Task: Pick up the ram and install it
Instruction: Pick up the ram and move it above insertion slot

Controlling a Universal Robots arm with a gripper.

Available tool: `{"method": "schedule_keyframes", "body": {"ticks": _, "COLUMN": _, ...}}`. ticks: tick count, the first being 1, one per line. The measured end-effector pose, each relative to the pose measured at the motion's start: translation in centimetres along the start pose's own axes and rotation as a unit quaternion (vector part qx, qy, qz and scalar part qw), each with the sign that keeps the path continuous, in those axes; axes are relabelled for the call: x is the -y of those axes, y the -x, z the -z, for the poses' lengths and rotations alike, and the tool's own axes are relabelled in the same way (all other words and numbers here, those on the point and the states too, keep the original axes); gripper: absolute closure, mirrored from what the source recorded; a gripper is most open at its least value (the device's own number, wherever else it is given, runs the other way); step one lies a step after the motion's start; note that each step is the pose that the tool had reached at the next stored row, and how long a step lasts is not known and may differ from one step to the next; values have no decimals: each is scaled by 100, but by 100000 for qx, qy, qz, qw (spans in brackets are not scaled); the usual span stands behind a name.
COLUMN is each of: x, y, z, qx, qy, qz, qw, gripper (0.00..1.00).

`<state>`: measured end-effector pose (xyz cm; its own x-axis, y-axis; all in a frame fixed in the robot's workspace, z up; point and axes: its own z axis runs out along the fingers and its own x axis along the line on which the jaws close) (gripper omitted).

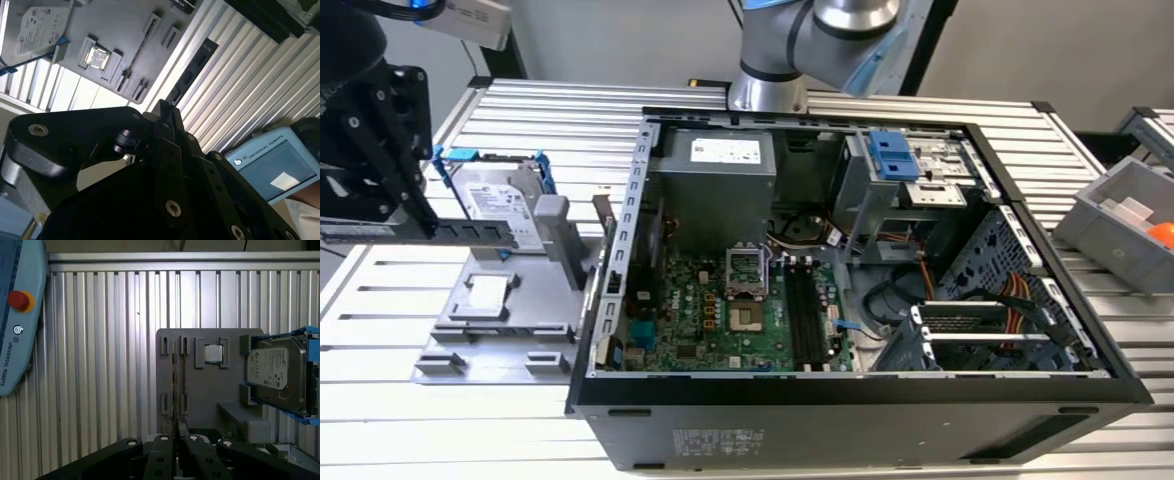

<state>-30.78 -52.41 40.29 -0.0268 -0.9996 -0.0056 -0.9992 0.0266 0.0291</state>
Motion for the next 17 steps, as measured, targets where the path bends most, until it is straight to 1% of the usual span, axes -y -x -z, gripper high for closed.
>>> {"method": "schedule_keyframes", "body": {"ticks": 5, "x": 163, "y": 4, "z": 4, "qx": -6, "qy": 236, "qz": -7, "qw": 100000, "gripper": 100}}
{"method": "schedule_keyframes", "body": {"ticks": 10, "x": 330, "y": 9, "z": 9, "qx": -16, "qy": 587, "qz": -9, "qw": 99998, "gripper": 100}}
{"method": "schedule_keyframes", "body": {"ticks": 14, "x": 439, "y": 12, "z": 12, "qx": -20, "qy": 763, "qz": -10, "qw": 99997, "gripper": 100}}
{"method": "schedule_keyframes", "body": {"ticks": 17, "x": 488, "y": 13, "z": 14, "qx": -24, "qy": 806, "qz": -7, "qw": 99997, "gripper": 100}}
